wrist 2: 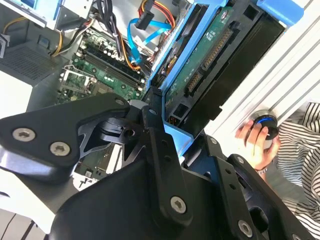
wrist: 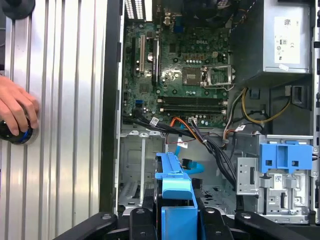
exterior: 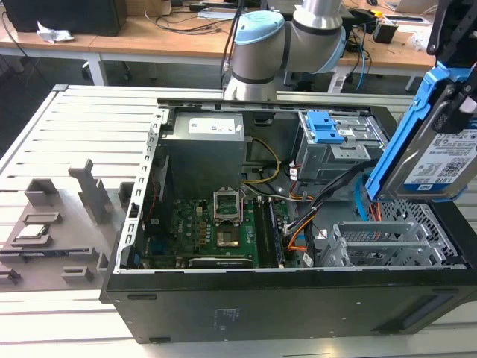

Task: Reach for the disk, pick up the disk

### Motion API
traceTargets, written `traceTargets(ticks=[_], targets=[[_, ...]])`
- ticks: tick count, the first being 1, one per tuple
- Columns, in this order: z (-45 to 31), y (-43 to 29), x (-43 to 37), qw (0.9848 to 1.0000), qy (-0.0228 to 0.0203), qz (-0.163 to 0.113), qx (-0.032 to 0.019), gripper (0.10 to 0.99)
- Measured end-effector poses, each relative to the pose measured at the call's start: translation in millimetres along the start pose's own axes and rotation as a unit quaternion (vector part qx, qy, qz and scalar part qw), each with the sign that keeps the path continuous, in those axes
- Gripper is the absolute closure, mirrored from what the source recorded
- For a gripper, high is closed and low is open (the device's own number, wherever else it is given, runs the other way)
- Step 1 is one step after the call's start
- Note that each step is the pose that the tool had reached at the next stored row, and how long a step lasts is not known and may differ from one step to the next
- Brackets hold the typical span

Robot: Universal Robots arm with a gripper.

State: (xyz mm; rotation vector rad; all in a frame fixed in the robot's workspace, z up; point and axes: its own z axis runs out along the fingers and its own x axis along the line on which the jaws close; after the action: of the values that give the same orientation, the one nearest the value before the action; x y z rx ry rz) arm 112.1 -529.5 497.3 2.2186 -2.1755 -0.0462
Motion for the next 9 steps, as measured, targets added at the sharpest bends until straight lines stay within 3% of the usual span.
traceTargets(ticks=[5, 9], targets=[[0.6, 2.6, 6.4, 1.0, -0.0001, 0.0, 0.0, 0.718], [2.3, 13.3, 9.1, 1.0, 0.0, 0.0, 0.0, 0.718]])
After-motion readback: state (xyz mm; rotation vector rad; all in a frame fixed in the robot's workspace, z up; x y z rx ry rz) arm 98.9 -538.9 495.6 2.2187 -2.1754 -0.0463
